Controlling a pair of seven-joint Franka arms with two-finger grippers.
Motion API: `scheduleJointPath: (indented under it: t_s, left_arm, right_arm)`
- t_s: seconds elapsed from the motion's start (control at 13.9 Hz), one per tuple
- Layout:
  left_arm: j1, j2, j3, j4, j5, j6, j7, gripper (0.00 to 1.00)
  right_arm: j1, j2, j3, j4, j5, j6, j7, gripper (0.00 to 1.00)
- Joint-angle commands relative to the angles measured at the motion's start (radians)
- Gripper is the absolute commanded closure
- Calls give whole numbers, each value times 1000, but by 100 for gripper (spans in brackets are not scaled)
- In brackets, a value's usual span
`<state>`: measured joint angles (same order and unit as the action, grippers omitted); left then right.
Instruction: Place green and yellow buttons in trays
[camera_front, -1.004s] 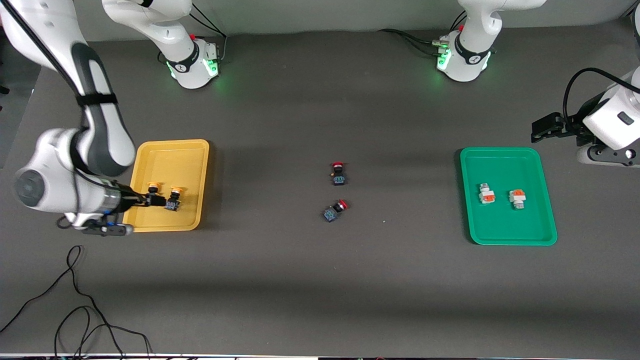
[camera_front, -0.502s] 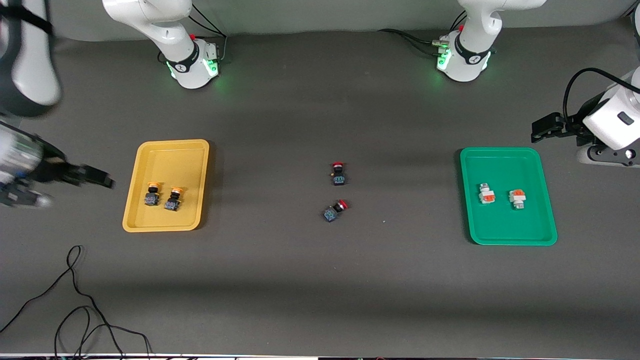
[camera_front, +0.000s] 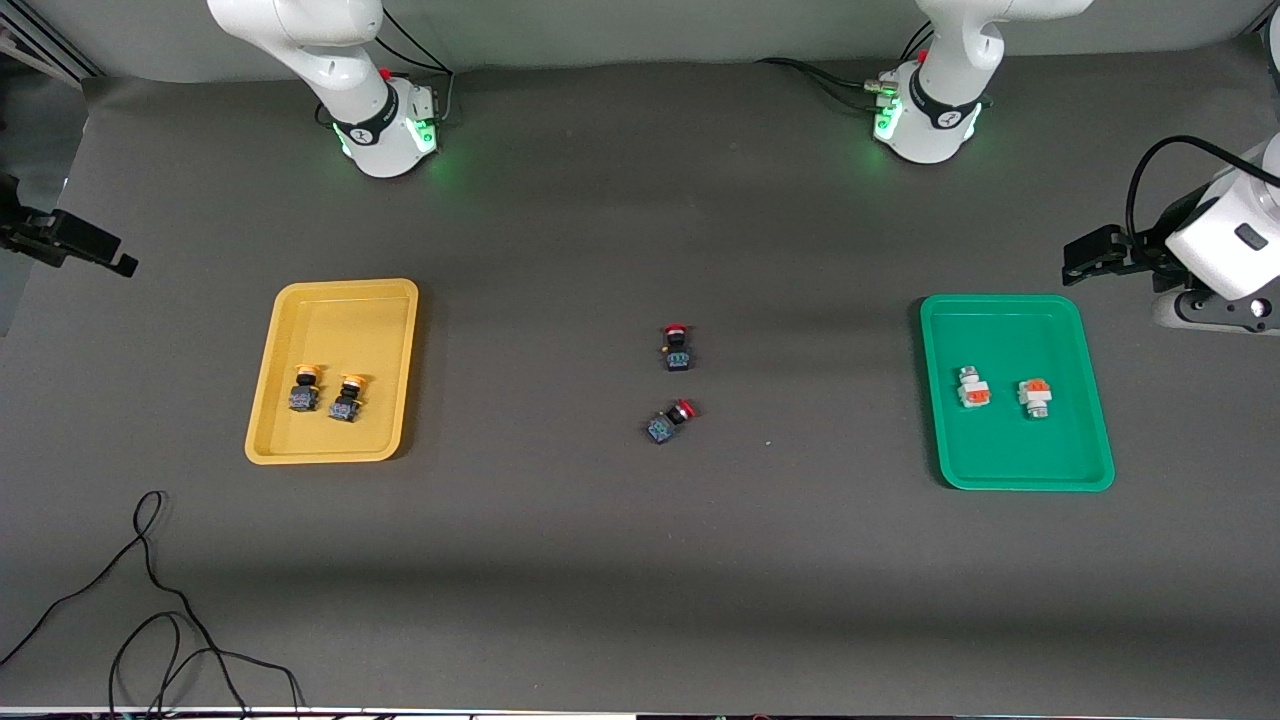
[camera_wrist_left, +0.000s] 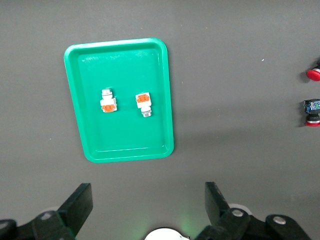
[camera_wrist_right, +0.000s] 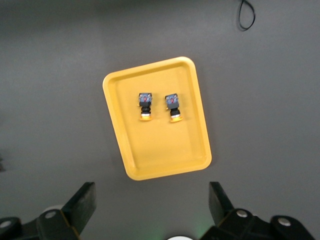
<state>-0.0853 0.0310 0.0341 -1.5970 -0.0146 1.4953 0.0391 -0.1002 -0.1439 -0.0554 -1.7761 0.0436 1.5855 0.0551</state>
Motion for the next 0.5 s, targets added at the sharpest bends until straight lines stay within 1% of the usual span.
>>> scheduleJointPath:
  t_s: [0.0,0.43]
  left_arm:
    - [1,-14,1,0,4,-12,-1,0]
    - [-1,-14,1,-3,4,-12,-1,0]
  right_arm:
    - [20,43,3,41,-27,-27,28,0]
    - [17,47,-4,47,-27,-27,19,0]
